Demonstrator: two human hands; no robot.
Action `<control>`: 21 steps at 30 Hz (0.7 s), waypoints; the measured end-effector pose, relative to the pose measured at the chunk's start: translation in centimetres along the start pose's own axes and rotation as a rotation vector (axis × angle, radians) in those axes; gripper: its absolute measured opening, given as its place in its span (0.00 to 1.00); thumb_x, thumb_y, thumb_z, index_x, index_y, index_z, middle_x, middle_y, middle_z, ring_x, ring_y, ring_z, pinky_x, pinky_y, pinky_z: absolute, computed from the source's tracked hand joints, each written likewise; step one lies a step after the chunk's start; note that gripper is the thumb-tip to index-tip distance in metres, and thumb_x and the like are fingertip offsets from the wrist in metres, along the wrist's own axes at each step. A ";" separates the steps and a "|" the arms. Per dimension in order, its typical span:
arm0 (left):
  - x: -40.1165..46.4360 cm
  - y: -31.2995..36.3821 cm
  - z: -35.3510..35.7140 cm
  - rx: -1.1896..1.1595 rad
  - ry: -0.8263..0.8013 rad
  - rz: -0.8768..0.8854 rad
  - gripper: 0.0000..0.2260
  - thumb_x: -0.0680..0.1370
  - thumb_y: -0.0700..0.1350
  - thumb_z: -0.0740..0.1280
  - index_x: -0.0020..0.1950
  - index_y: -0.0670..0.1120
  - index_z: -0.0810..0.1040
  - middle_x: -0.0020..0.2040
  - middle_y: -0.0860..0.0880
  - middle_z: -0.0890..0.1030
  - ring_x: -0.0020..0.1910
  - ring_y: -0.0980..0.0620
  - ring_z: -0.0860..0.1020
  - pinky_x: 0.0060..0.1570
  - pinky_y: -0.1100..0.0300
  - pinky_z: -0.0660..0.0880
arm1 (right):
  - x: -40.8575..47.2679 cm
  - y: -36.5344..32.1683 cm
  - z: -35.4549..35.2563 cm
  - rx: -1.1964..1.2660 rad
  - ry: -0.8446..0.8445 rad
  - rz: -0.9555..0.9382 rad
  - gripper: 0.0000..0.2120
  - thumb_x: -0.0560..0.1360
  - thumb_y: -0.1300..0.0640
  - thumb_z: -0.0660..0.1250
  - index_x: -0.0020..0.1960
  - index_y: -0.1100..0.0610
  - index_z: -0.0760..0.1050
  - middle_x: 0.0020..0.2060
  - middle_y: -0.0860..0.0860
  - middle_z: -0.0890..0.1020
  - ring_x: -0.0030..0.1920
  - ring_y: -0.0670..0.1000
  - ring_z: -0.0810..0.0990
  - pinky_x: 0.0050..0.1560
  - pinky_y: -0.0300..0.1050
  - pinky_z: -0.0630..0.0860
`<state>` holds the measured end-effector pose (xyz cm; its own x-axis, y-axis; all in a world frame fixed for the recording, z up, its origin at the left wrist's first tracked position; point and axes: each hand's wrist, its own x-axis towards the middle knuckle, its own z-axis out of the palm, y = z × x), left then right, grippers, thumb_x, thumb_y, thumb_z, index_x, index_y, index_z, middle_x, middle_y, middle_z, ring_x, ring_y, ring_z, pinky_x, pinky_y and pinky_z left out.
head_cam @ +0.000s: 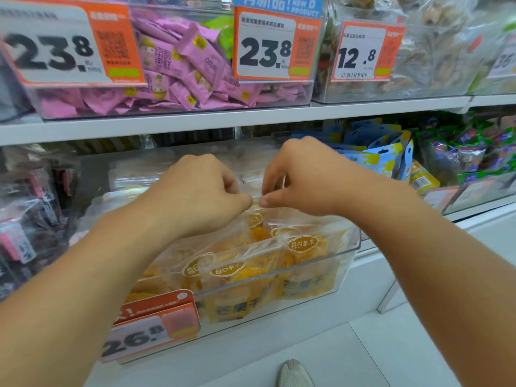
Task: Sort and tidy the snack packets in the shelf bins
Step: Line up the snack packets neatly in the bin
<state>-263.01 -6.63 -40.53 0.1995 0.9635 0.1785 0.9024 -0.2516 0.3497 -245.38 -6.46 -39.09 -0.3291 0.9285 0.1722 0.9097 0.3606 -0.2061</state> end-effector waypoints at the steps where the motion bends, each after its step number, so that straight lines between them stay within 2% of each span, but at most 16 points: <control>1: -0.1 -0.4 0.1 0.010 0.030 0.020 0.13 0.76 0.55 0.69 0.35 0.50 0.83 0.34 0.57 0.78 0.39 0.56 0.76 0.39 0.59 0.71 | 0.5 -0.5 0.6 -0.024 -0.021 0.001 0.06 0.70 0.45 0.77 0.42 0.46 0.83 0.39 0.44 0.81 0.41 0.48 0.80 0.47 0.49 0.80; 3: -0.2 -1.3 0.1 0.049 0.028 0.051 0.14 0.79 0.58 0.64 0.42 0.52 0.84 0.47 0.57 0.76 0.52 0.53 0.73 0.51 0.57 0.70 | 1.2 -1.0 1.1 -0.093 -0.018 0.027 0.07 0.68 0.48 0.78 0.40 0.45 0.81 0.40 0.46 0.78 0.43 0.51 0.81 0.45 0.49 0.80; 5: -0.5 -2.0 -0.2 0.058 -0.093 0.079 0.19 0.82 0.60 0.57 0.49 0.52 0.84 0.61 0.55 0.71 0.63 0.51 0.69 0.61 0.55 0.66 | 1.6 -1.1 1.2 -0.147 0.008 0.052 0.10 0.68 0.52 0.79 0.36 0.45 0.77 0.39 0.45 0.77 0.42 0.52 0.80 0.40 0.46 0.76; 7: -1.0 -2.3 -0.2 0.056 -0.183 0.095 0.24 0.82 0.61 0.52 0.50 0.49 0.83 0.68 0.53 0.70 0.64 0.53 0.70 0.64 0.55 0.67 | 1.7 -1.4 1.4 -0.201 0.040 0.056 0.13 0.68 0.55 0.78 0.33 0.47 0.74 0.37 0.45 0.76 0.44 0.53 0.80 0.37 0.44 0.71; 9: -1.3 -2.6 -0.4 0.069 -0.190 0.099 0.26 0.81 0.63 0.52 0.49 0.48 0.82 0.71 0.53 0.68 0.65 0.53 0.71 0.64 0.56 0.67 | 1.7 -2.0 1.7 -0.240 0.070 0.041 0.15 0.69 0.56 0.77 0.33 0.48 0.71 0.37 0.46 0.75 0.45 0.55 0.79 0.37 0.46 0.69; 12: -1.2 -3.0 -0.9 0.091 -0.164 0.104 0.21 0.79 0.63 0.58 0.50 0.49 0.83 0.69 0.55 0.71 0.65 0.54 0.71 0.63 0.58 0.66 | 1.8 -2.5 2.1 -0.265 0.080 0.026 0.15 0.69 0.57 0.76 0.33 0.48 0.71 0.36 0.45 0.74 0.44 0.55 0.79 0.37 0.46 0.69; 15: -0.7 -3.4 -0.9 0.112 -0.130 0.107 0.12 0.80 0.53 0.64 0.48 0.49 0.84 0.62 0.53 0.77 0.59 0.51 0.75 0.61 0.53 0.72 | 2.3 -2.4 2.5 -0.246 0.075 0.032 0.16 0.69 0.60 0.76 0.33 0.48 0.71 0.37 0.45 0.76 0.43 0.54 0.80 0.33 0.44 0.66; 18: -0.3 -3.6 -0.6 0.154 -0.111 0.075 0.12 0.80 0.52 0.66 0.44 0.49 0.84 0.55 0.51 0.82 0.56 0.48 0.78 0.58 0.49 0.76 | 2.3 -2.5 2.2 -0.196 0.037 0.040 0.13 0.69 0.63 0.75 0.33 0.49 0.76 0.35 0.47 0.78 0.43 0.55 0.81 0.38 0.45 0.73; 21: -0.3 -3.0 -0.7 0.214 -0.101 0.052 0.13 0.80 0.55 0.65 0.39 0.53 0.80 0.49 0.53 0.82 0.51 0.47 0.78 0.50 0.53 0.75 | 1.7 -2.0 0.5 -0.133 0.026 0.048 0.08 0.67 0.62 0.79 0.37 0.51 0.83 0.34 0.46 0.79 0.40 0.51 0.81 0.43 0.44 0.77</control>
<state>-266.08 -6.24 -40.98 0.2749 0.9568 0.0941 0.9483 -0.2860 0.1378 -247.90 -5.52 -38.87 -0.2798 0.9411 0.1901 0.9501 0.2998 -0.0858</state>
